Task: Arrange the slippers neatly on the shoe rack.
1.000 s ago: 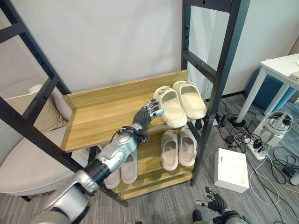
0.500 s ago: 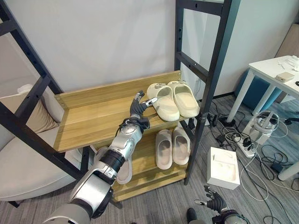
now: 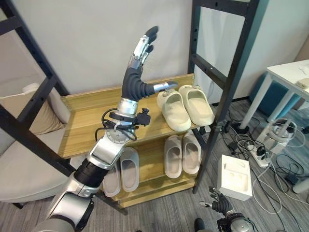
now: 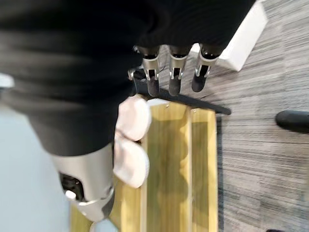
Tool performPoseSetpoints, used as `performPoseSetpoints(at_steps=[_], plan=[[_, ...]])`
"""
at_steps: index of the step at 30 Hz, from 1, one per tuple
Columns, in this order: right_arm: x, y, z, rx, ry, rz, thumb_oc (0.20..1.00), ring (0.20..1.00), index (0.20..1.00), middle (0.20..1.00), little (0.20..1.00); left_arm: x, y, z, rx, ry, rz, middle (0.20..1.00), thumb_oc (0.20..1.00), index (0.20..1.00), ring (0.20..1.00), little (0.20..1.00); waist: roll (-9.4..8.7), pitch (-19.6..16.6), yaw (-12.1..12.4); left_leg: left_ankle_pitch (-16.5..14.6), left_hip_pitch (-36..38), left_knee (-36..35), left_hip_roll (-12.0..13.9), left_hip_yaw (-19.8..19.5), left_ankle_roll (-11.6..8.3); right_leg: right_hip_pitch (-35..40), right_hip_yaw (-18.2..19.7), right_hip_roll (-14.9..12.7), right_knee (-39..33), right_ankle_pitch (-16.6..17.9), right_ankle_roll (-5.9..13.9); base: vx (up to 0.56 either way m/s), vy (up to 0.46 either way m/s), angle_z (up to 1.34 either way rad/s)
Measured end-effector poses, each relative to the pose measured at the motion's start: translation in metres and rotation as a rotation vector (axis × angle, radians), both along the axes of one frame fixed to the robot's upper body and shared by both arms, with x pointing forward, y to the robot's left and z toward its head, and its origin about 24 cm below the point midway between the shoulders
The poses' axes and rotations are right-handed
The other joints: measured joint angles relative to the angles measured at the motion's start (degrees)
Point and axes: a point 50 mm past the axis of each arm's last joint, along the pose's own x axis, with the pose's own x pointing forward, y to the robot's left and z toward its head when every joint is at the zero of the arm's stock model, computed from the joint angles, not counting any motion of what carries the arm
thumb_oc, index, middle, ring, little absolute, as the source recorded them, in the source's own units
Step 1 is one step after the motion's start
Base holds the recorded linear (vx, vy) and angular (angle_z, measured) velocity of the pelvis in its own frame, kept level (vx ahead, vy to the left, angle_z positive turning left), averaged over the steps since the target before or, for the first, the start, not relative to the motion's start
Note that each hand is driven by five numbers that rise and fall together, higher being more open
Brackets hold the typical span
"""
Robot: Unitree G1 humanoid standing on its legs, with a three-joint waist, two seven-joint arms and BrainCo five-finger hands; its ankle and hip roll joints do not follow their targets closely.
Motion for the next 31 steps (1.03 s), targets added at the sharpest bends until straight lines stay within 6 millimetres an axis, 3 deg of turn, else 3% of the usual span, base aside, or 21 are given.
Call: performPoseSetpoints(at_steps=[4, 9, 12, 16, 19, 22, 26, 31], plan=[[0.001, -0.003, -0.003, 0.0, 0.017, 0.009, 1.0, 1.0, 1.0, 1.0, 1.0, -0.014, -0.027, -0.047, 0.293, 0.216, -0.29, 1.0, 1.0, 1.0, 1.0, 1.0, 0.87, 0.08, 0.7, -0.27, 0.36, -0.01, 0.02, -0.26, -0.37, 0.51, -0.09, 0.01, 0.01, -0.38, -0.35, 0.0, 0.0, 0.03], [-0.001, -0.007, -0.004, -0.005, 0.039, 0.027, 1.0, 1.0, 1.0, 1.0, 1.0, -0.011, -0.007, -0.123, 0.543, 0.562, -0.32, 1.0, 1.0, 1.0, 1.0, 1.0, 1.52, 0.29, 0.66, -0.27, 0.14, -0.02, 0.31, -0.36, -0.38, 0.34, -0.1, 0.06, 0.01, -0.39, -0.42, 0.0, 0.001, -0.01], [-0.001, -0.011, -0.003, -0.008, 0.039, 0.034, 1.0, 1.0, 1.0, 1.0, 1.0, -0.014, 0.026, -0.171, 0.532, 0.792, -0.192, 1.0, 1.0, 1.0, 1.0, 1.0, 1.83, 0.07, 0.56, -0.27, -0.12, -0.01, 0.37, -0.36, -0.38, -0.04, 0.04, 0.1, 0.01, -0.34, -0.44, 0.0, 0.007, -0.03], [-0.003, -0.013, -0.002, -0.003, 0.037, 0.03, 1.0, 1.0, 1.0, 1.0, 1.0, -0.04, 0.07, -0.236, 0.391, 1.103, 0.024, 1.0, 1.0, 1.0, 1.0, 1.0, 0.95, 0.29, 1.15, -0.24, -0.34, -0.01, 0.29, -0.32, -0.37, -0.45, 0.01, 0.04, 0.01, -0.26, -0.5, 0.0, 0.005, 0.02], [-0.004, -0.013, -0.002, 0.006, 0.032, -0.001, 1.0, 1.0, 1.0, 1.0, 1.0, -0.071, 0.094, -0.286, 0.198, 1.35, 0.247, 1.0, 1.0, 1.0, 1.0, 1.0, 0.13, -0.18, 2.09, -0.24, -0.11, -0.01, 0.23, -0.33, -0.36, -0.36, 0.01, -0.03, 0.0, -0.26, -0.5, 0.0, 0.002, 0.01], [-0.003, -0.013, -0.002, 0.002, 0.03, -0.024, 1.0, 1.0, 1.0, 1.0, 1.0, -0.107, 0.101, -0.326, 0.119, 1.572, 0.399, 1.0, 1.0, 1.0, 1.0, 1.0, -0.52, -0.48, 2.32, -0.23, -0.3, -0.01, 0.21, -0.48, -0.35, -0.49, -0.06, -0.08, 0.0, -0.29, -0.52, 0.0, 0.005, 0.03], [0.0, -0.018, 0.001, -0.019, 0.013, -0.072, 1.0, 1.0, 1.0, 1.0, 1.0, -0.129, 0.097, -0.348, 0.048, 1.694, 0.503, 1.0, 1.0, 1.0, 1.0, 1.0, -0.39, -0.64, 2.49, -0.22, -0.3, -0.02, 0.26, -0.5, -0.34, -0.27, -0.08, -0.01, 0.0, -0.26, -0.5, 0.0, 0.0, -0.01], [0.0, -0.02, 0.001, -0.036, 0.01, -0.09, 1.0, 1.0, 1.0, 1.0, 1.0, -0.133, 0.098, -0.357, -0.037, 1.738, 0.622, 1.0, 1.0, 1.0, 1.0, 1.0, -0.3, -0.62, 2.41, -0.22, -0.42, -0.02, 0.39, -0.55, -0.34, -0.31, -0.09, 0.11, 0.0, -0.25, -0.5, 0.0, 0.0, 0.0]])
